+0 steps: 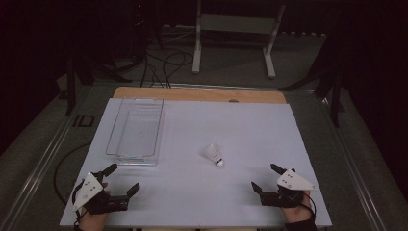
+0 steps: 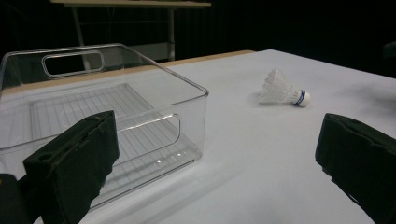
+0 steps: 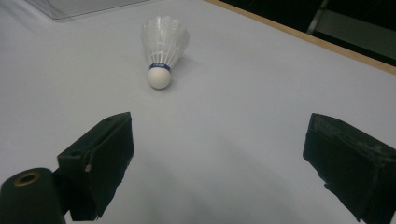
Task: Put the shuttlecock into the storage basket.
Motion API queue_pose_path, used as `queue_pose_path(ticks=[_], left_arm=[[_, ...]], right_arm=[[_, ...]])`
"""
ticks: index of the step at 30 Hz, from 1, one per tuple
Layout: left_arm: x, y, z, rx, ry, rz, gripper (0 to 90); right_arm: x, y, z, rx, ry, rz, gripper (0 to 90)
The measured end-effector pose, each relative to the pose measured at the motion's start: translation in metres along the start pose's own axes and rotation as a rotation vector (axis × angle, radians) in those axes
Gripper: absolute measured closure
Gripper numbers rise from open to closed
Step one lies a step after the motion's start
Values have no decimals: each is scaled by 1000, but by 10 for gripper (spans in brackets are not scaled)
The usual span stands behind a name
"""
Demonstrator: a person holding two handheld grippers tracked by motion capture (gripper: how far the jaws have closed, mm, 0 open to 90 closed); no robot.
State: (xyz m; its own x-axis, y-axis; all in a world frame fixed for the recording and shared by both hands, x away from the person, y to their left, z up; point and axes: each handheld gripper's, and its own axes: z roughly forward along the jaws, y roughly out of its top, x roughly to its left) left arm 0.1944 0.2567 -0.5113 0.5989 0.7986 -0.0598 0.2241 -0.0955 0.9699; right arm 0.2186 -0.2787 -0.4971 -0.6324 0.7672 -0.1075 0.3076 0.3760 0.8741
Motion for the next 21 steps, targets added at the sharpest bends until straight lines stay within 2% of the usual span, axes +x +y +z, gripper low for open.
queue_pose_path(ticks=[7,21], left_arm=[[0,0,0,3,3,2,2],[0,0,1,9,1,-4,2]], right_arm=[[2,2,-2,-7,-4,-7,87],[1,1,-2,-1,1,14,87]])
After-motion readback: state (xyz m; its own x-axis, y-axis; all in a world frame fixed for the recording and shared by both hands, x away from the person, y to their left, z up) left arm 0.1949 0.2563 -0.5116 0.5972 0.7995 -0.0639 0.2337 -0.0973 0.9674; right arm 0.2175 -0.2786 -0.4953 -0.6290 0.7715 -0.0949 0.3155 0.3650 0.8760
